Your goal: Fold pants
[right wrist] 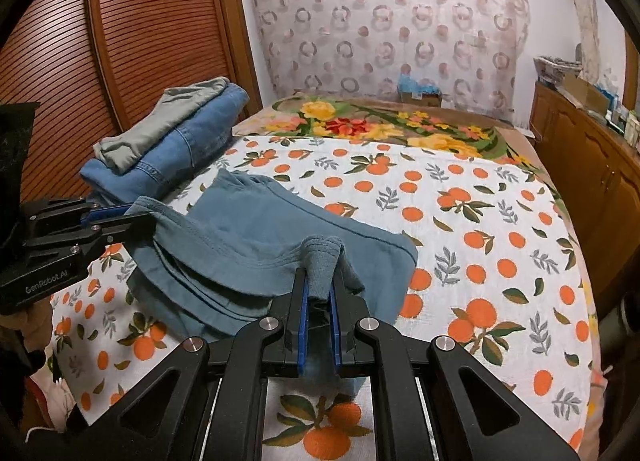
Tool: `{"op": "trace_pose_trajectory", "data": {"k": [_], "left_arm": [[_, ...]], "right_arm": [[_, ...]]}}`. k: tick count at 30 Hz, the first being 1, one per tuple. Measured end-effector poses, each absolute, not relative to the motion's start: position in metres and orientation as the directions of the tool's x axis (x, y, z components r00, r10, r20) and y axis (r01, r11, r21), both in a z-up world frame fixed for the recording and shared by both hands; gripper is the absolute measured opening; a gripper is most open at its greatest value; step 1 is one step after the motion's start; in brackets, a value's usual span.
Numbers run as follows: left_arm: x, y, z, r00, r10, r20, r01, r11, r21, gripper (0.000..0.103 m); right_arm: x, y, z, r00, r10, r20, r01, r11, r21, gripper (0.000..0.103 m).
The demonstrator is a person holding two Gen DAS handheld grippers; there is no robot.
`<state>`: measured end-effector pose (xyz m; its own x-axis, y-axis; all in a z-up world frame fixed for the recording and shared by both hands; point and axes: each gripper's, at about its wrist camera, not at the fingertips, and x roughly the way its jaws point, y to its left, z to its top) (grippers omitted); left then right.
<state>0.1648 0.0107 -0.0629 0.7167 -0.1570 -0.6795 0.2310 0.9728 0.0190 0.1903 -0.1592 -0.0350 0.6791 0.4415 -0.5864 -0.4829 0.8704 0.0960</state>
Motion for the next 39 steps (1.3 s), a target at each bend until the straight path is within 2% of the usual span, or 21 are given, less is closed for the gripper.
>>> {"op": "trace_pose_trajectory", "data": {"k": [2,5,7,8,10,11,14,18,23,29,32,36,39], "left_arm": [[0.164,0.011,-0.063,0.722,-0.154,-0.675,0.234,0.972,0.028,0.021],[0.163,0.011,-0.064,0.723,-0.141,-0.677,0.233,0.971,0.046,0.035],[0.161,0.012,-0.063,0.724,-0.155,-0.672,0.243,0.969,0.039,0.056],[0.161,0.013,-0.063,0.723,-0.169,-0.67,0.251,0.968,0.027,0.059],[0.16,0.015,-0.064,0.717,-0.182,-0.673,0.254,0.967,0.008,0.077],[0.16,0.018,-0.066,0.717,-0.19,-0.671,0.25,0.968,-0.007,0.08],[0.16,0.022,-0.071,0.702,-0.204,-0.683,0.246,0.968,-0.036,0.08],[0.157,0.028,-0.078,0.698,-0.189,-0.69,0.227,0.973,-0.037,0.08],[0.151,0.036,-0.086,0.681,-0.205,-0.703,0.222,0.973,-0.068,0.08],[0.143,0.039,-0.097,0.66,-0.216,-0.72,0.234,0.969,-0.076,0.079],[0.14,0.039,-0.103,0.647,-0.235,-0.726,0.246,0.965,-0.094,0.068],[0.14,0.037,-0.108,0.635,-0.248,-0.732,0.255,0.961,-0.105,0.045],[0.141,0.033,-0.111,0.626,-0.246,-0.74,0.263,0.96,-0.096,0.038]], "right_arm": [[0.193,-0.159,-0.035,0.677,0.441,-0.589,-0.481,0.871,0.099,0.008],[0.195,-0.159,-0.036,0.675,0.439,-0.592,-0.476,0.873,0.104,0.008],[0.198,-0.158,-0.037,0.675,0.436,-0.595,-0.474,0.875,0.104,0.009],[0.199,-0.157,-0.038,0.675,0.436,-0.595,-0.473,0.875,0.105,0.008],[0.201,-0.156,-0.039,0.676,0.435,-0.595,-0.47,0.876,0.107,0.009],[0.202,-0.155,-0.039,0.677,0.433,-0.595,-0.468,0.877,0.106,0.009],[0.206,-0.155,-0.039,0.678,0.434,-0.593,-0.464,0.879,0.114,0.011],[0.21,-0.158,-0.034,0.692,0.425,-0.584,-0.443,0.888,0.121,0.025],[0.2,-0.171,-0.029,0.707,0.423,-0.566,-0.432,0.893,0.128,0.027],[0.178,-0.185,-0.04,0.684,0.418,-0.599,-0.447,0.888,0.109,0.027],[0.168,-0.189,-0.053,0.659,0.421,-0.623,-0.458,0.882,0.112,0.027],[0.165,-0.191,-0.063,0.631,0.435,-0.642,-0.47,0.873,0.13,0.027],[0.165,-0.189,-0.066,0.618,0.445,-0.648,-0.481,0.866,0.135,0.027]]}}
